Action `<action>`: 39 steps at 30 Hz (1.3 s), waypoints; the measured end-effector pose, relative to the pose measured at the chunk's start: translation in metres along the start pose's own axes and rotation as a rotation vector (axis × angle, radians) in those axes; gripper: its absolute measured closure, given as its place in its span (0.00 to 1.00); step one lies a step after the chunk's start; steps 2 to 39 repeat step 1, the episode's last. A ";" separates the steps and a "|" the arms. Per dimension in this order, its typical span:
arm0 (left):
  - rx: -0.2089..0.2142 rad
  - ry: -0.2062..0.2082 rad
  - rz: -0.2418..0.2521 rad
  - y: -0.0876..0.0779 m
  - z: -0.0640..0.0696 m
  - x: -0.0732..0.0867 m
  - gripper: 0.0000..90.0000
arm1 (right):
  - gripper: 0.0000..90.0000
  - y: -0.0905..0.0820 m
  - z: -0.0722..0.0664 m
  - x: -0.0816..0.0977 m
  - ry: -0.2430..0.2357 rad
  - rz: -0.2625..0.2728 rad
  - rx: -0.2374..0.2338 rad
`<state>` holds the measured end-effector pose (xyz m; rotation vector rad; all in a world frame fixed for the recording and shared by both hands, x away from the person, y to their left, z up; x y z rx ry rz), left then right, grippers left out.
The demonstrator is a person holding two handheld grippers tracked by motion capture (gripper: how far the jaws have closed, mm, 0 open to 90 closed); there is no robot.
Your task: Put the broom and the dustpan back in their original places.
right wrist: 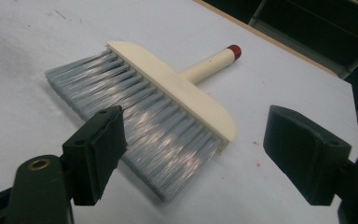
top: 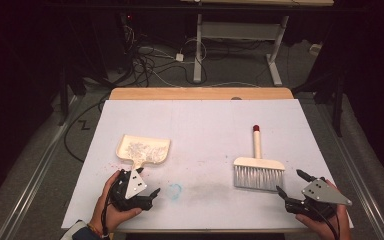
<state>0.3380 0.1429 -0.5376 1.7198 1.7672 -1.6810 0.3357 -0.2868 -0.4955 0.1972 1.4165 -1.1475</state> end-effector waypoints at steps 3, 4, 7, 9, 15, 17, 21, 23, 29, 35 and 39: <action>-0.003 -0.003 -0.001 0.000 0.000 0.000 0.18 | 0.24 0.001 0.000 0.000 -0.001 -0.002 -0.001; -0.003 -0.003 -0.001 0.000 0.000 0.000 0.18 | 0.24 0.001 0.000 0.000 -0.001 -0.002 -0.001; -0.003 -0.003 -0.001 0.000 0.000 0.000 0.18 | 0.24 0.001 0.000 0.000 -0.001 -0.002 -0.001; -0.003 -0.003 -0.001 0.000 0.000 0.000 0.18 | 0.24 0.001 0.000 0.000 -0.001 -0.002 -0.001; -0.003 -0.003 -0.001 0.000 0.000 0.000 0.18 | 0.24 0.001 0.000 0.000 -0.001 -0.002 -0.001; -0.003 -0.003 -0.001 0.000 0.000 0.000 0.18 | 0.24 0.001 0.000 0.000 -0.001 -0.002 -0.001; -0.003 -0.003 -0.001 0.000 0.000 0.000 0.18 | 0.24 0.001 0.000 0.000 -0.001 -0.002 -0.001; -0.003 -0.003 -0.001 0.000 0.000 0.000 0.18 | 0.24 0.001 0.000 0.000 -0.001 -0.002 -0.001; -0.003 -0.003 -0.001 0.000 0.000 0.000 0.18 | 0.24 0.001 0.000 0.000 -0.001 -0.002 -0.001; -0.003 -0.003 -0.001 0.000 0.000 0.000 0.18 | 0.24 0.001 0.000 0.000 -0.001 -0.002 -0.001; -0.003 -0.003 -0.001 0.000 0.000 0.000 0.18 | 0.24 0.001 0.000 0.000 -0.001 -0.002 -0.001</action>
Point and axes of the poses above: each handheld gripper's, and its own axes: y roughly forward along the jaws, x roughly out of its underside, z roughly to its right, the point moved 9 cm from there along y, roughly forward along the jaws, and after that the axes turned 11 degrees about -x, right-handed, at the moved point
